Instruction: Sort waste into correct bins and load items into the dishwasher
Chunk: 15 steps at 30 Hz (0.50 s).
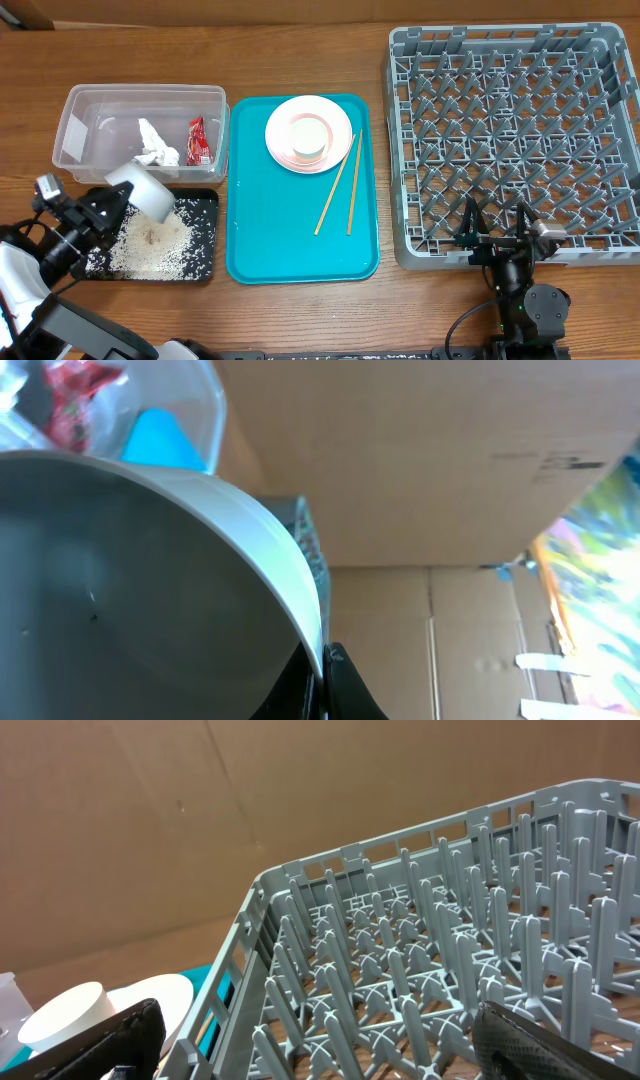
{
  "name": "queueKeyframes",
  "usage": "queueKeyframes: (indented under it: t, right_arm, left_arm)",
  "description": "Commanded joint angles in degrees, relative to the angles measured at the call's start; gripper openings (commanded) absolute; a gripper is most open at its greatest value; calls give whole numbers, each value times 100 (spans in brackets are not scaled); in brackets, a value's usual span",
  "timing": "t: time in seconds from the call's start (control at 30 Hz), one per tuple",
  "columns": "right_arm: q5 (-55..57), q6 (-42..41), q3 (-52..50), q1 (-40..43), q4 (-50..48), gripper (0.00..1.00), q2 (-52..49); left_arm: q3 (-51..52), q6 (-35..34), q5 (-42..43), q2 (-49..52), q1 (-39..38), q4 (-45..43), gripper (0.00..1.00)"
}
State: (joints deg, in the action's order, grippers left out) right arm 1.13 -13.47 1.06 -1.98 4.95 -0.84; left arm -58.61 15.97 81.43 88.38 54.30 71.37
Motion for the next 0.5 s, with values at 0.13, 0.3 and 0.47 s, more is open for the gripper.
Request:
queueKeyframes:
  t: [0.13, 0.3, 0.47]
  right_arm:
    - [63, 42, -57, -31, -37, 100, 57]
    - [66, 42, -57, -31, -37, 100, 57]
    - [66, 42, -57, -31, -37, 100, 57]
  left_arm:
    - [-127, -144, -684, -72, -402, 538, 4]
    - [-651, -216, -708, -79, -1027, 831, 4]
    - [-1342, -960, -1097, -79, -2006, 638, 4]
